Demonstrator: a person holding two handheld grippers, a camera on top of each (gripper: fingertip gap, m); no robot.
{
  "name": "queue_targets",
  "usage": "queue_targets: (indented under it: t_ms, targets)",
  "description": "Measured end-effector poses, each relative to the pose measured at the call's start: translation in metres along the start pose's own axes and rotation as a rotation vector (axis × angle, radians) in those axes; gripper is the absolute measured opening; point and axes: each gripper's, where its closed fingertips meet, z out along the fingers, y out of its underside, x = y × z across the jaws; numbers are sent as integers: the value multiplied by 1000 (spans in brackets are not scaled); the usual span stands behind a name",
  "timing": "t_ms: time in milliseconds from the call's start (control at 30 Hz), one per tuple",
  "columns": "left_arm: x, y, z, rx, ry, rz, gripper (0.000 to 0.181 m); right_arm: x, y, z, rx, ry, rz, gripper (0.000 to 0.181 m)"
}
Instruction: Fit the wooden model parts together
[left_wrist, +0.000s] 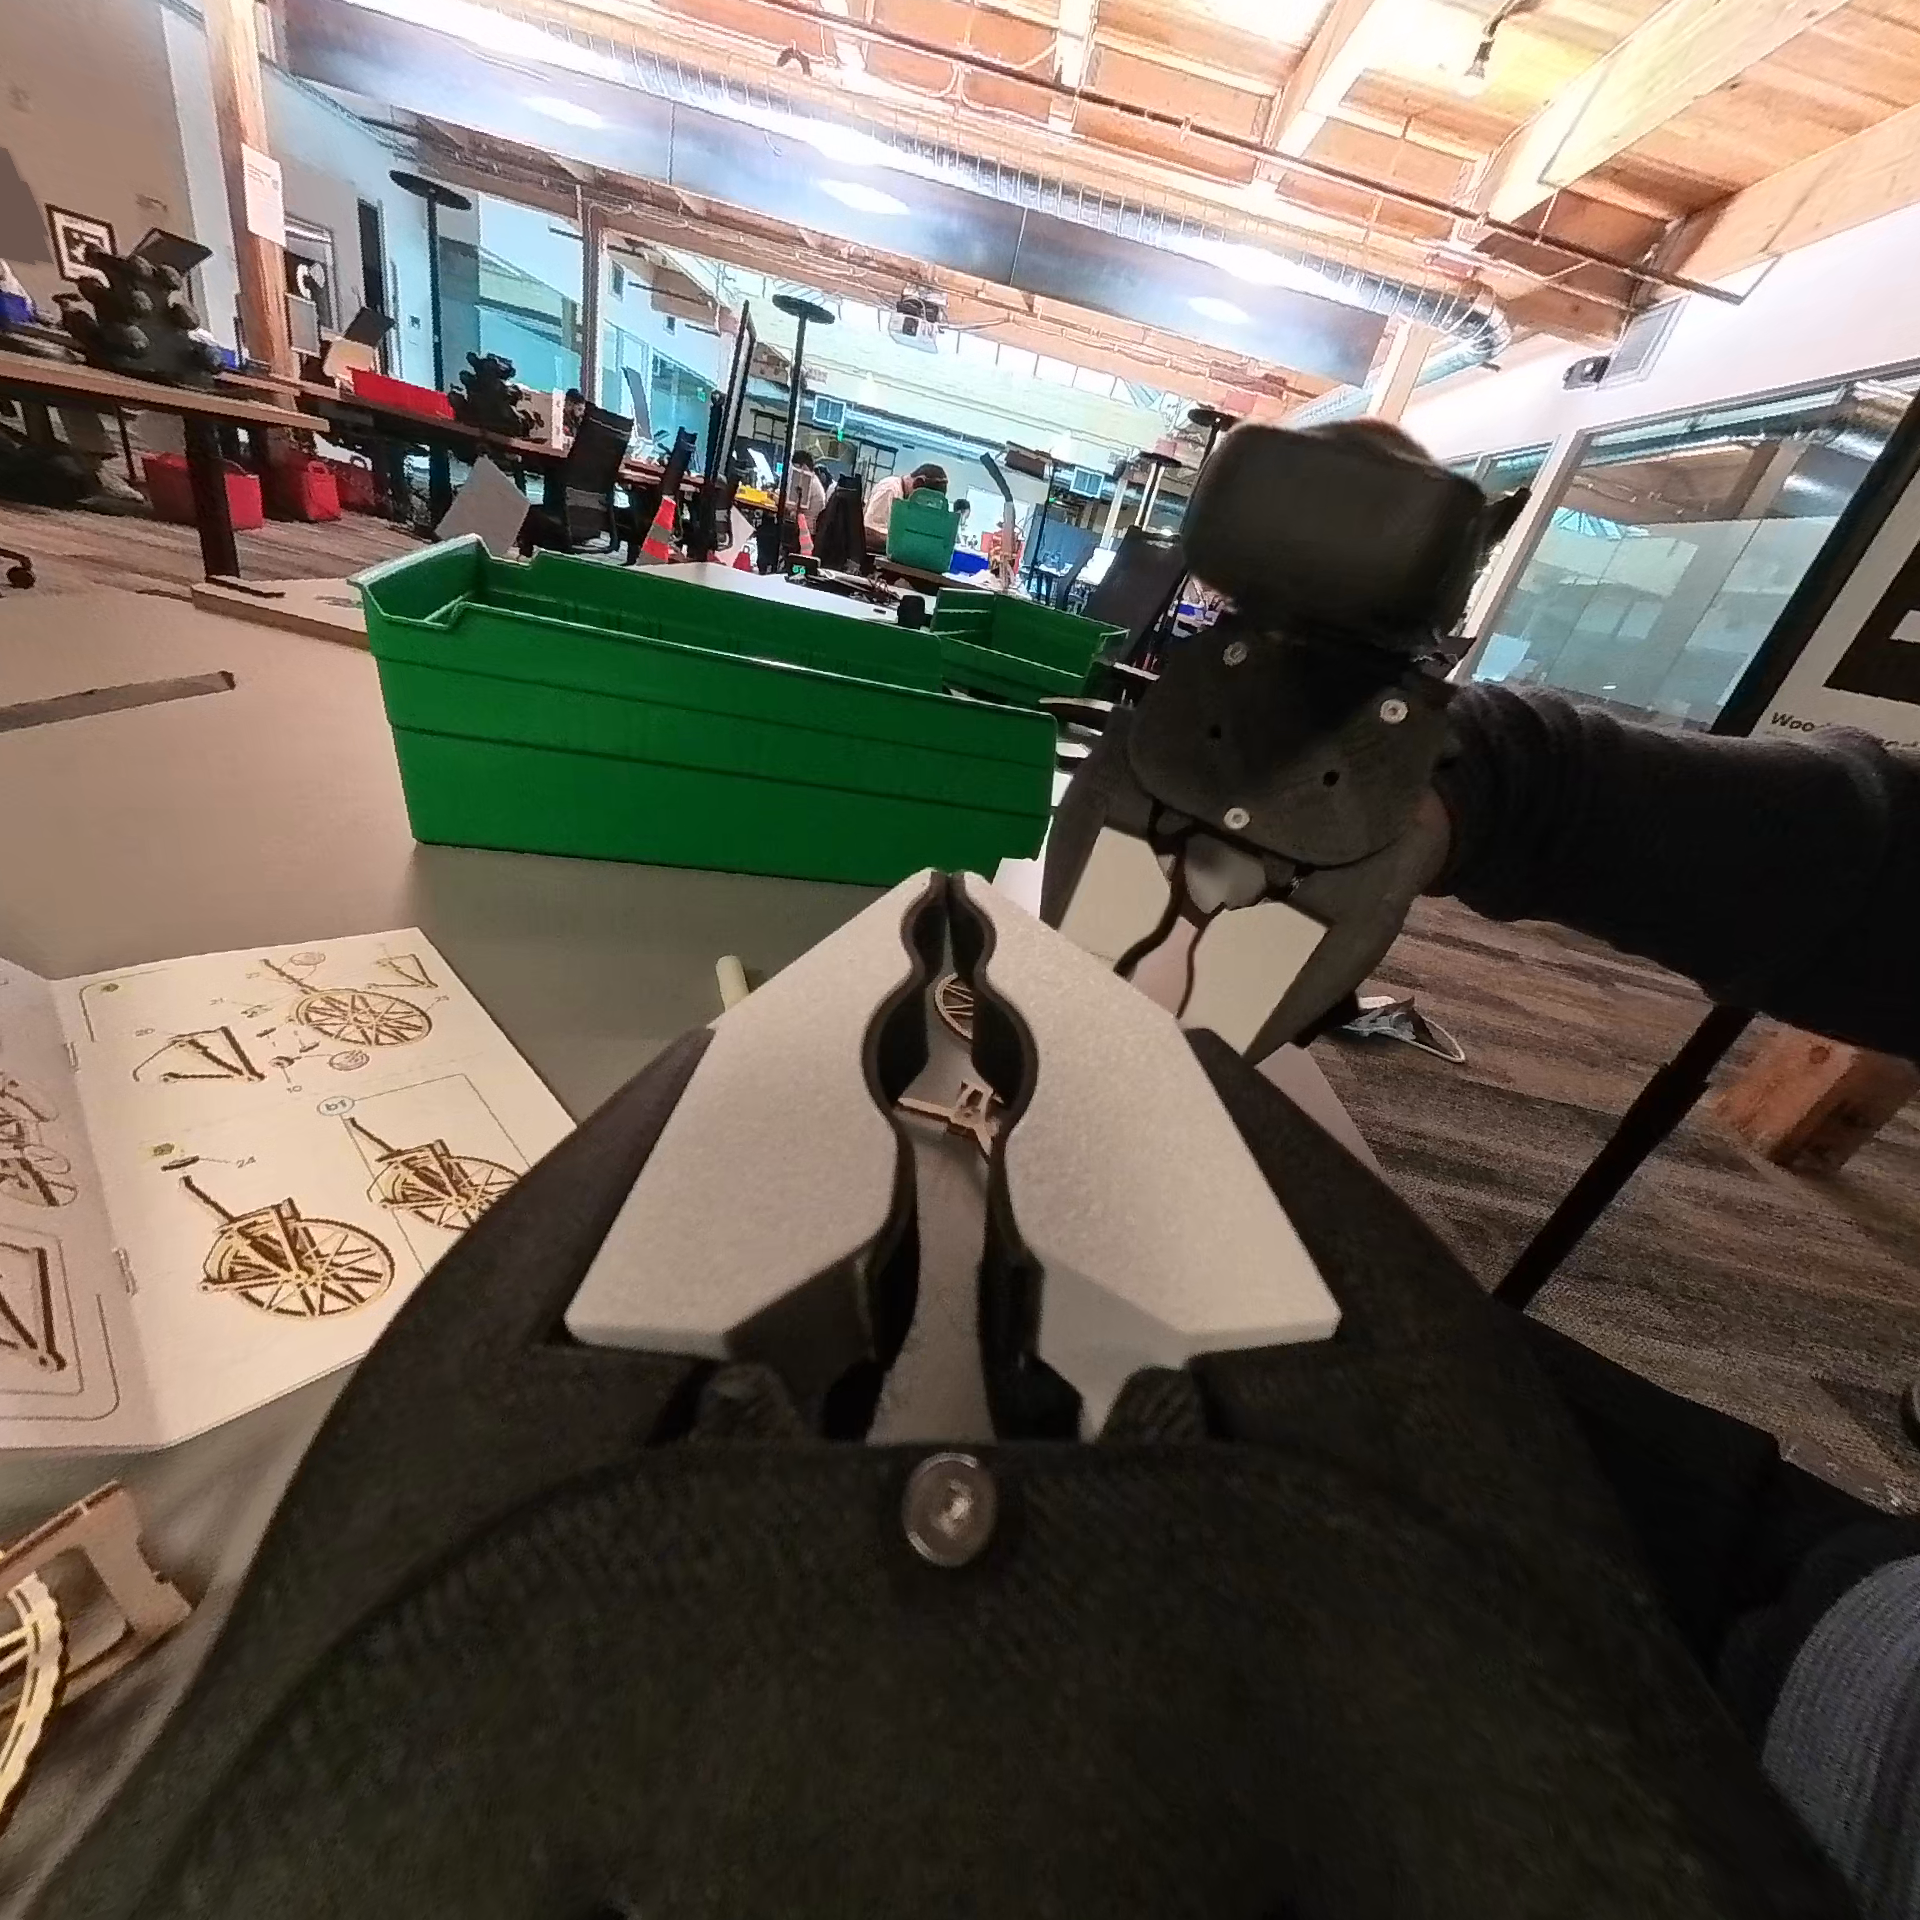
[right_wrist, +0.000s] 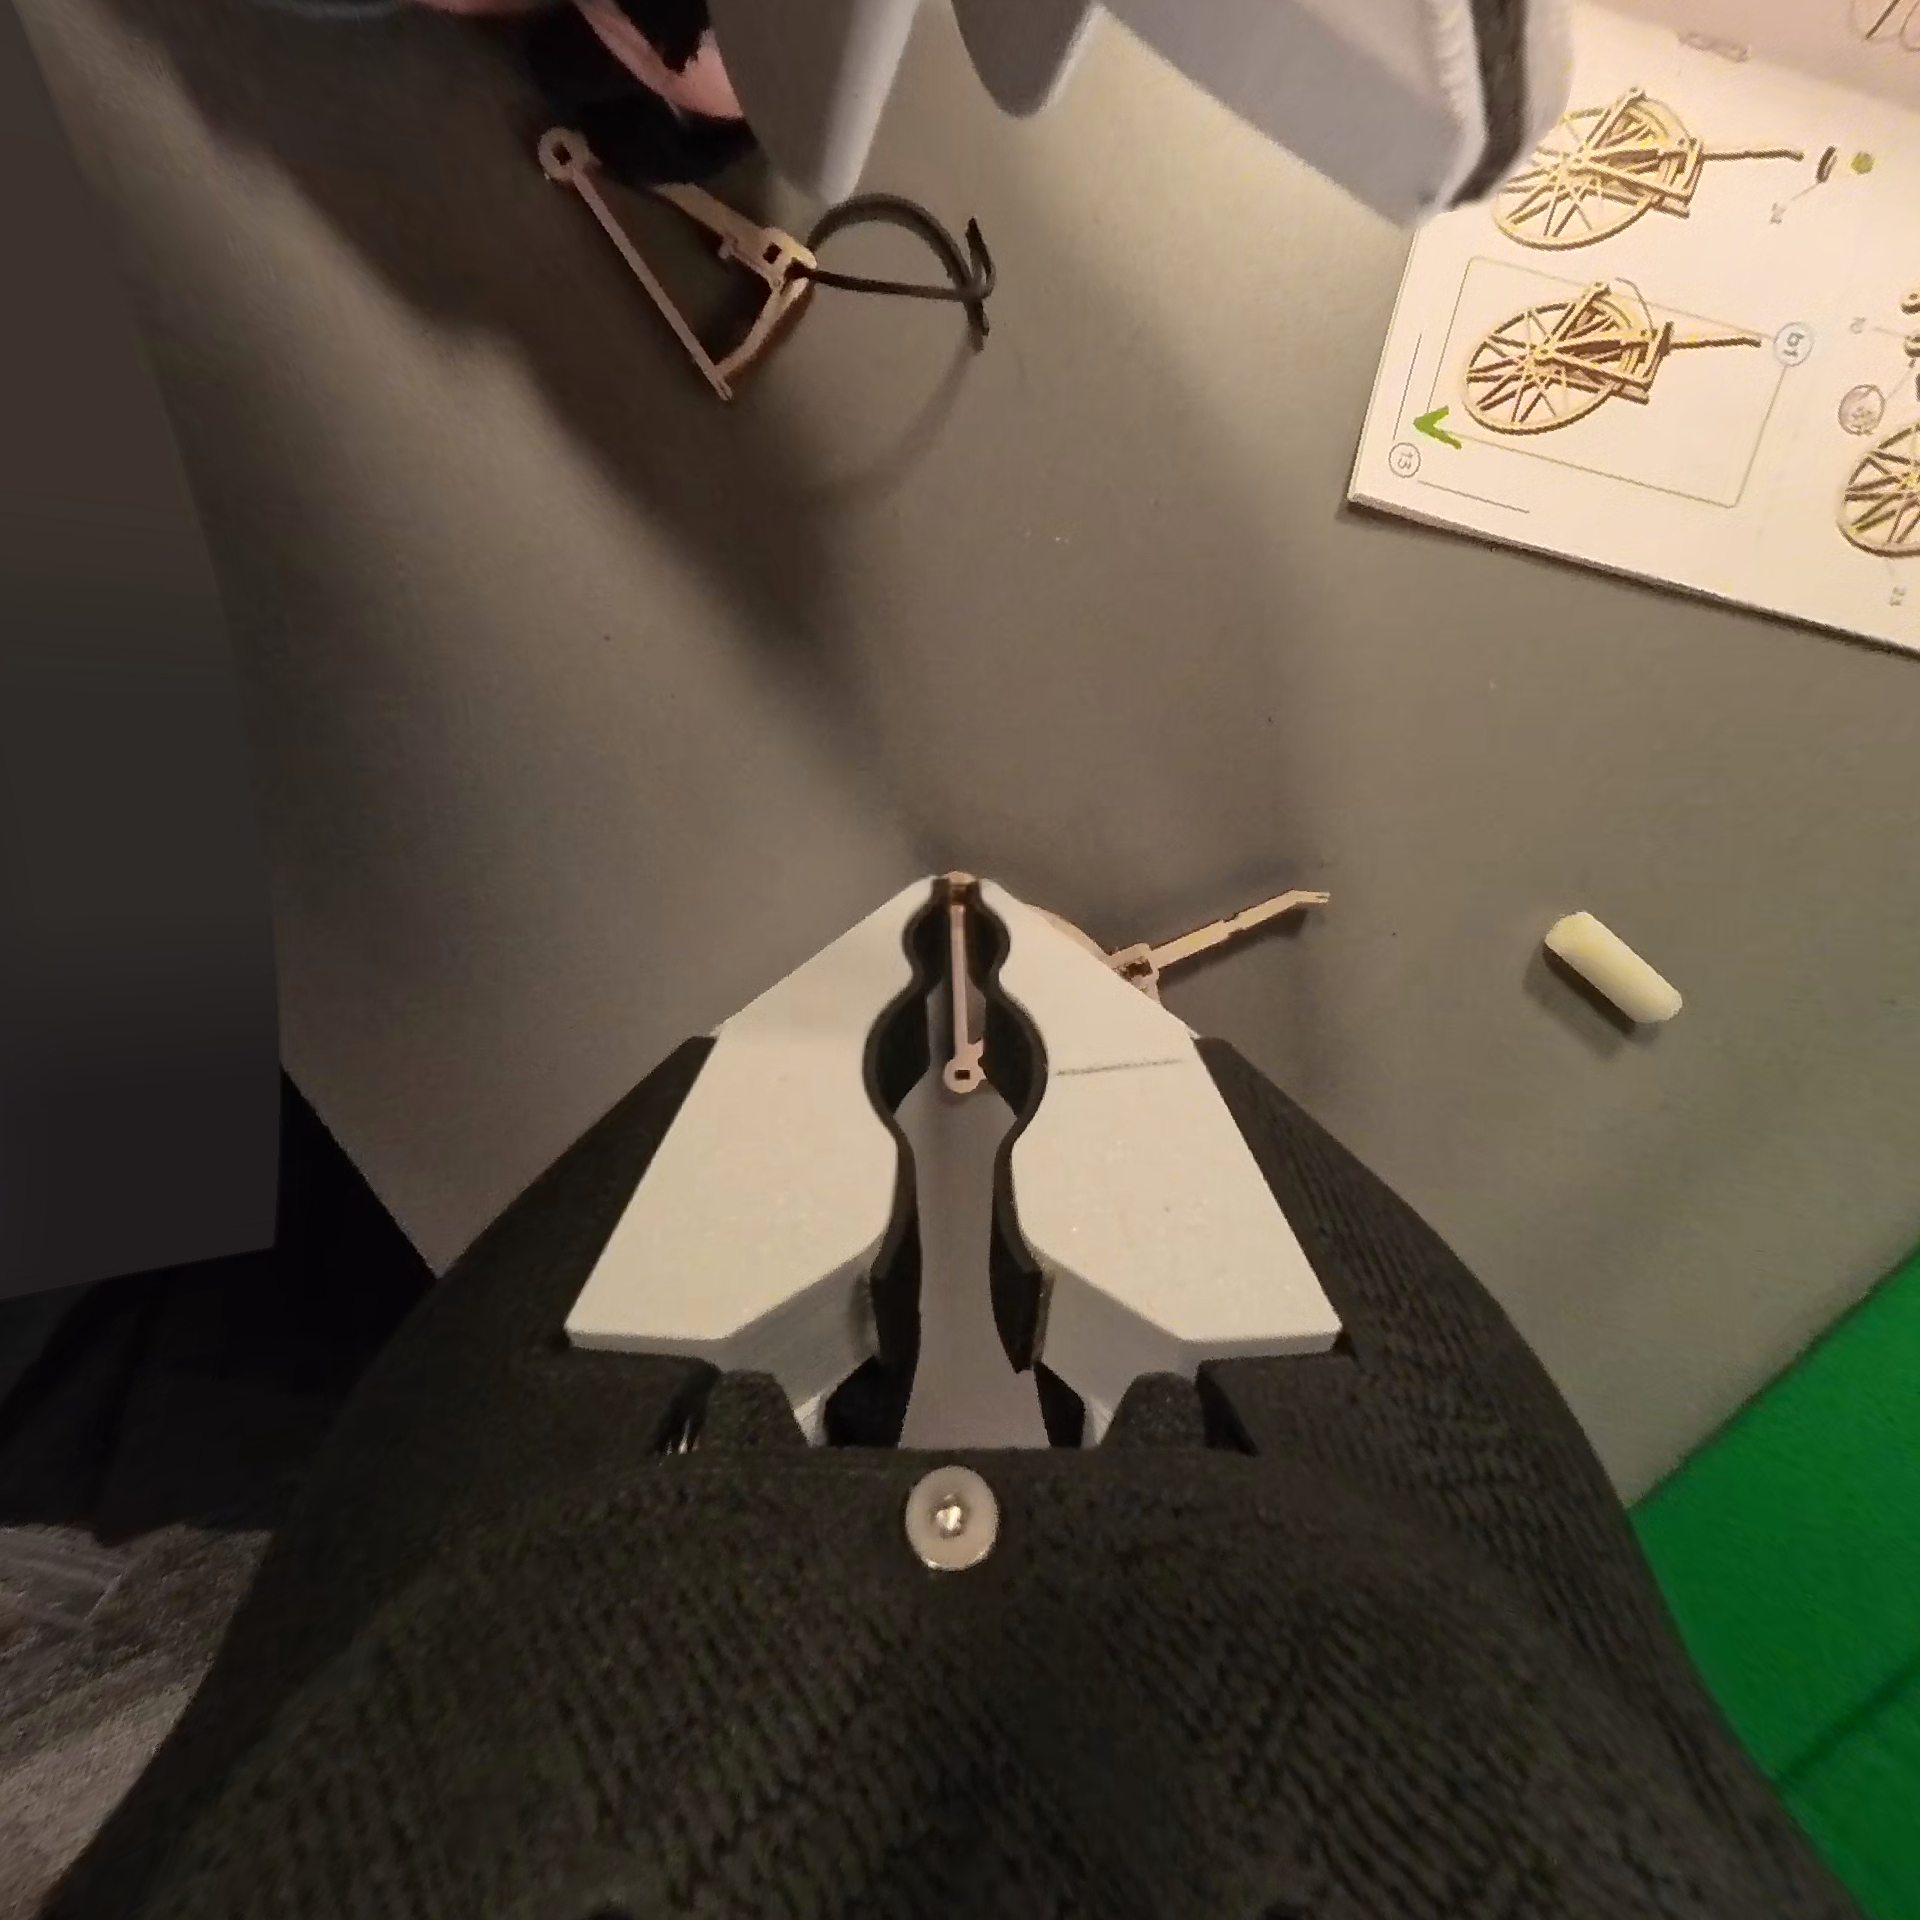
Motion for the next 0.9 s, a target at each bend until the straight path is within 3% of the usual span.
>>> queue_targets:
  t_ms: [900]
  targets:
    - [-2, 0, 0, 0, 1, -15, 0, -2, 5, 2, -254, -83, 8, 0]
